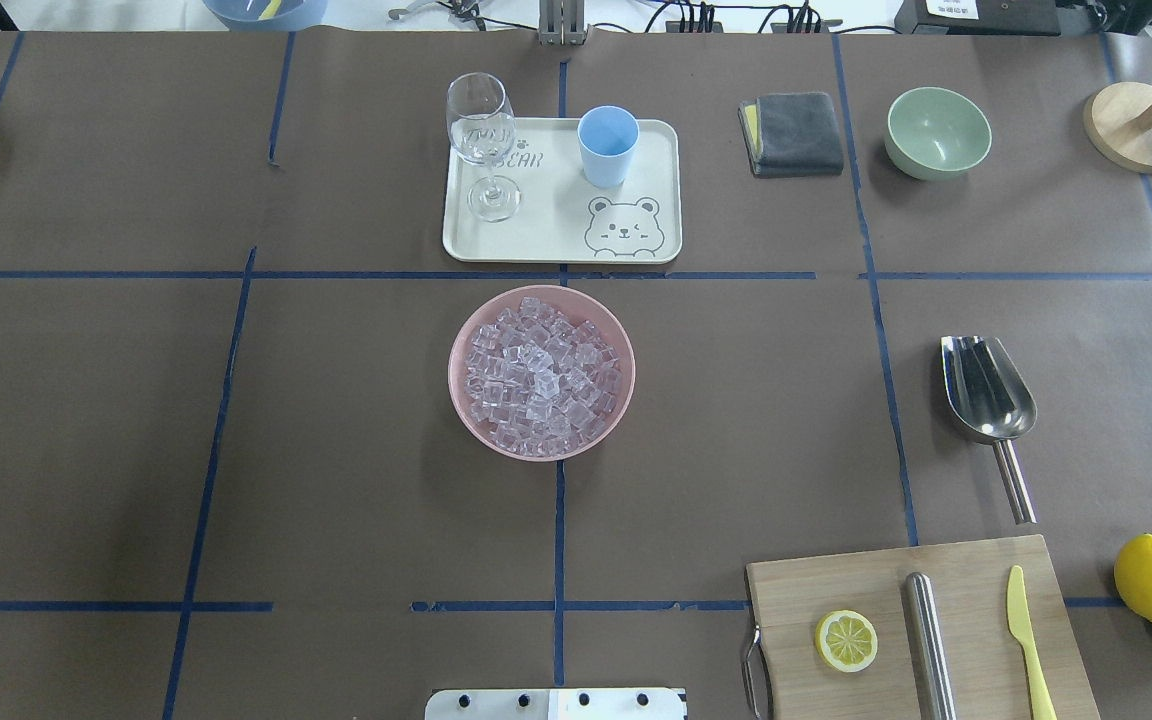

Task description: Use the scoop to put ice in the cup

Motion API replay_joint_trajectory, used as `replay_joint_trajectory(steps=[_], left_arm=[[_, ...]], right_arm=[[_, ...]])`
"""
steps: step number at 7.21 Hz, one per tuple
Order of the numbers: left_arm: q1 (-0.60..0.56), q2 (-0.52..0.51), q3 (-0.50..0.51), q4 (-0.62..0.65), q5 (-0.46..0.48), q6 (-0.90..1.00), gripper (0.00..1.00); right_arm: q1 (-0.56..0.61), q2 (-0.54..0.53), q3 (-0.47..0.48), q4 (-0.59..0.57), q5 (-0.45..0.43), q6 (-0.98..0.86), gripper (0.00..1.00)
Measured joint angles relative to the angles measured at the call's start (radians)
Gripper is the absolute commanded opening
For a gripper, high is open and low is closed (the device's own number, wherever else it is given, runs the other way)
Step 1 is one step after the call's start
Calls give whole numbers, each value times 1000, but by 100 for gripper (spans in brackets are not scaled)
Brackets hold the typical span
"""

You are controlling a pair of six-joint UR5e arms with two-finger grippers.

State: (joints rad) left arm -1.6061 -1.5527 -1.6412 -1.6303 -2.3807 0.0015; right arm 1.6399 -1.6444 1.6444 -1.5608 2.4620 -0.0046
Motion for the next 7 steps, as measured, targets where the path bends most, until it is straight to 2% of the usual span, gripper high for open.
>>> replay_joint_trajectory(steps=[4,7], left_arm=[[1,-3,-9,-39,0,5,100],[46,-6,-7,-294,-3,5,100]], right_arm=[[1,7,6,1,-1,0,100],[-4,20,38,8,9,5,100]])
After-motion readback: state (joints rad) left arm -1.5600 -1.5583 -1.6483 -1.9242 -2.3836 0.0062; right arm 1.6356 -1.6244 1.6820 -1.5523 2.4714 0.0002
